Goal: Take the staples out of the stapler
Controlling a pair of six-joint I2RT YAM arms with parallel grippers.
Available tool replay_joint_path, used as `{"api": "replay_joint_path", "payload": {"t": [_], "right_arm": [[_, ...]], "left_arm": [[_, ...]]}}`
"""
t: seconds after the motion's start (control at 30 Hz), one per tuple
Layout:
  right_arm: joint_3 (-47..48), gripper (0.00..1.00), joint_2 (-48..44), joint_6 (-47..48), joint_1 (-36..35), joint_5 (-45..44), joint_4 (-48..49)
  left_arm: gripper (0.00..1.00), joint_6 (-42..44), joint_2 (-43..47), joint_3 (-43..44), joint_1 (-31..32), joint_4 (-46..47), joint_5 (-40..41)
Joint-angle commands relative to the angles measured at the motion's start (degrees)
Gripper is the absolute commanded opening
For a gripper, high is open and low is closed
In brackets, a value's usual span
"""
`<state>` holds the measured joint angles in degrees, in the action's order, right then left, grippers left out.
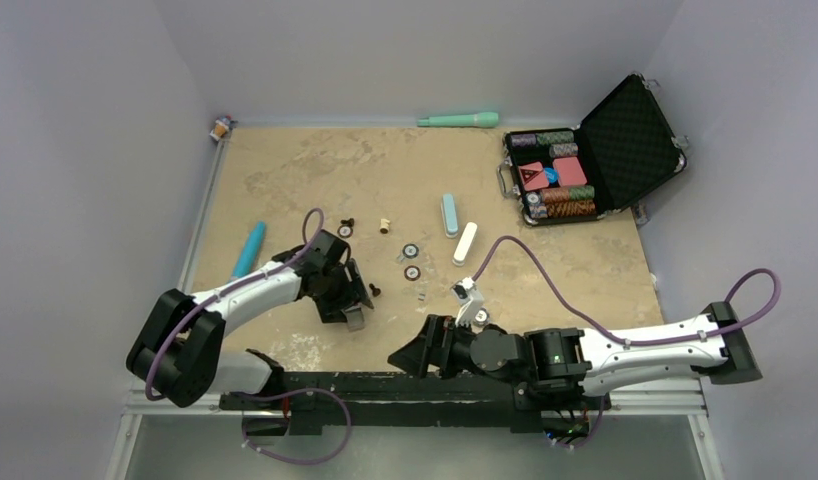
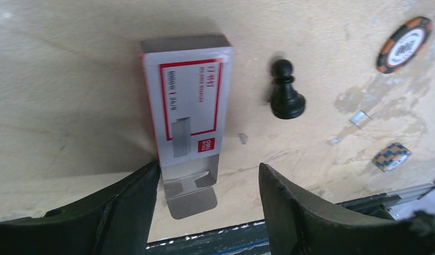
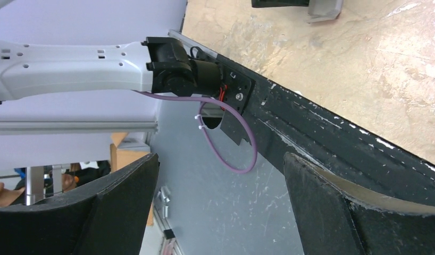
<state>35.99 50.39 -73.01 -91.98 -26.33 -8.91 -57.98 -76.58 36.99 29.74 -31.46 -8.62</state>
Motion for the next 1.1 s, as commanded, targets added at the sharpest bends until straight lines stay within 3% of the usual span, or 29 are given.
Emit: {"api": "replay_joint_path", "payload": {"t": [0.0, 0.17, 0.33, 0.57, 0.8, 0.93, 1.07], "right_arm": [[-1.3, 0.91, -1.7, -2.0, -0.4, -2.3, -0.3], [-0.8, 0.91, -1.4, -2.0, -0.4, -2.1, -0.9], [-0.2, 0.91, -1.1, -3.4, -0.4, -3.8, -3.7], [1.4, 0.88, 0.3, -12.2, -0.4, -9.1, -13.7], [5.1, 0.82, 4.0, -17.8, 1.3, -15.5, -24.6], [5.7, 0.8, 5.0, -12.5, 7.1, -13.8, -23.1], [6.2, 0.8, 6.7, -2.4, 15.5, -9.3, -17.3]], "left_arm": [[0.72, -2.5, 0.2, -0.8, 1.1, 8.7, -3.5], [0.72, -1.5, 0.1, 0.4, 2.0, 9.8, -3.8], [0.74, -1.5, 6.2, -0.1, 2.6, 9.8, -5.6], [0.77, 6.9, 22.2, 4.9, 2.6, -9.6, -1.6], [0.77, 21.8, 35.1, 16.3, 2.6, -28.5, 3.0], [0.79, 26.4, 40.3, 18.6, 2.5, -35.9, 10.7], [0.79, 28.5, 45.0, 17.2, 2.5, -33.3, 4.3]]}}
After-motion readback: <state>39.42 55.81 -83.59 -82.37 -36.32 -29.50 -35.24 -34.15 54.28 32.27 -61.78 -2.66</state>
